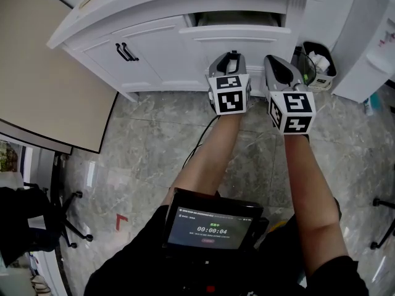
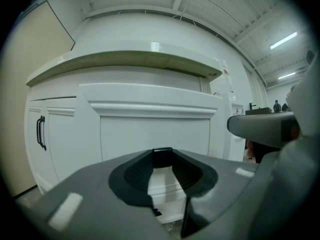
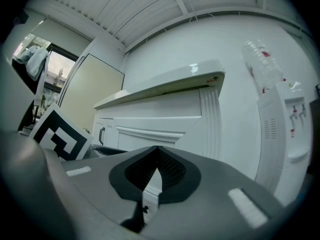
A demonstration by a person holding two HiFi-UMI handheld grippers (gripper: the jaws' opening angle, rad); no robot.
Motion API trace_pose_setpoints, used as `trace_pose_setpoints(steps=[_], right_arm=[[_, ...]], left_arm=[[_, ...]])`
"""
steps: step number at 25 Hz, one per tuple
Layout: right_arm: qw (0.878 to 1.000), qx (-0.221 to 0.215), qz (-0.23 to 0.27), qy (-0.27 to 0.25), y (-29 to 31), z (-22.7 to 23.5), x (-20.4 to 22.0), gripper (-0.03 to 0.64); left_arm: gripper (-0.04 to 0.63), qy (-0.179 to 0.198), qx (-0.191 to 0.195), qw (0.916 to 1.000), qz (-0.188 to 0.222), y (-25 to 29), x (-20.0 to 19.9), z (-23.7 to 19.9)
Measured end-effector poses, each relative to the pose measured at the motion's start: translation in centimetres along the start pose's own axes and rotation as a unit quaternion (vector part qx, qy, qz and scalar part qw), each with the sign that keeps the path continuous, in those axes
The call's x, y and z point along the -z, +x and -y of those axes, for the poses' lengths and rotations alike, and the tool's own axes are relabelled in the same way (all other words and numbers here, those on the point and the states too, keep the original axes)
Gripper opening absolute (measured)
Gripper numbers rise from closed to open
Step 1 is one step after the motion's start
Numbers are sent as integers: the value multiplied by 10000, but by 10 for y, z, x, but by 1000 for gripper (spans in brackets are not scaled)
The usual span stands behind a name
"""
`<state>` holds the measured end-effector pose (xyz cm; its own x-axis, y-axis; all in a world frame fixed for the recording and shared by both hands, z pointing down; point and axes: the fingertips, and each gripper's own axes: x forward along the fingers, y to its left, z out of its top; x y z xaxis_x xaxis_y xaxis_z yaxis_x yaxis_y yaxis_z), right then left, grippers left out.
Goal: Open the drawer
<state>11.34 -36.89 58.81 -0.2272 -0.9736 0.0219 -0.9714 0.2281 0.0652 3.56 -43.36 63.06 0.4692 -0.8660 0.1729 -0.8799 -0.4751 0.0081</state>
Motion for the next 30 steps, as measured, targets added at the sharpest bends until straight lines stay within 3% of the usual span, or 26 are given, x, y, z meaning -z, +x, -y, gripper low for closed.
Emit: trace_pose_setpoints(steps=[20,30], right_arm=[[9995,-208,220,86,-46,-32,-13,23],[9993,-308,205,91,-46,-38,-7,23]], left_arm=[[124,-89,244,9997,-16,-71,10,23],[129,-110,69,9993,338,-77,1,21]])
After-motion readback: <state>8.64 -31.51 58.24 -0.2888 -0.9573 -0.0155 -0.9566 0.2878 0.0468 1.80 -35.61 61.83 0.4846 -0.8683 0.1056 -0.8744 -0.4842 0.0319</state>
